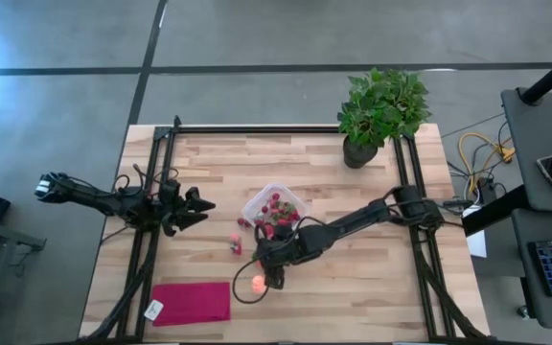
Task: Pick and placing Produce into tupperware
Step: Put the orange carrot into the transparent container
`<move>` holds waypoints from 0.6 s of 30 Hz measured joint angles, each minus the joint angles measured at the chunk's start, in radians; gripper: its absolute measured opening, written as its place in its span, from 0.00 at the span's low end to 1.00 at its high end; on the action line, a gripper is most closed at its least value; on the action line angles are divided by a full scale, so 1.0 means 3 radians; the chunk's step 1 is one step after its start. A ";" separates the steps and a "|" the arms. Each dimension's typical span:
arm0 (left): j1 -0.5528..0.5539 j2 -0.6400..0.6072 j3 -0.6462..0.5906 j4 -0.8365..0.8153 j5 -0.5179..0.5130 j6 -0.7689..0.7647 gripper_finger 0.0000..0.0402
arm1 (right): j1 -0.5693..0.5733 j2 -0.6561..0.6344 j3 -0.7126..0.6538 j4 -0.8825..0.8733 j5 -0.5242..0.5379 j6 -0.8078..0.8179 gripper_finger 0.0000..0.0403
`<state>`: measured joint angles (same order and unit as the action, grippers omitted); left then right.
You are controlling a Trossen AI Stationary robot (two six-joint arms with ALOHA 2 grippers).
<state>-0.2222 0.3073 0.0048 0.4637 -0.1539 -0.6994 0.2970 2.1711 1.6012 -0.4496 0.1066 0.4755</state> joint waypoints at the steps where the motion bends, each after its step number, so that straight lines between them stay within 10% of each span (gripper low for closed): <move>1: 0.0000 0.0000 0.0000 -0.0003 0.0000 0.0000 0.61 | 0.0004 0.0014 0.0000 0.0045 0.0026 0.0035 0.59; 18: 0.0000 0.0006 0.0000 -0.0002 0.0000 0.0000 0.61 | -0.0006 0.0054 0.0196 -0.0242 -0.0001 0.0159 0.59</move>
<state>-0.2222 0.3092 0.0048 0.4632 -0.1539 -0.6994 0.2951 2.1873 1.6602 -0.5221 0.1063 0.5232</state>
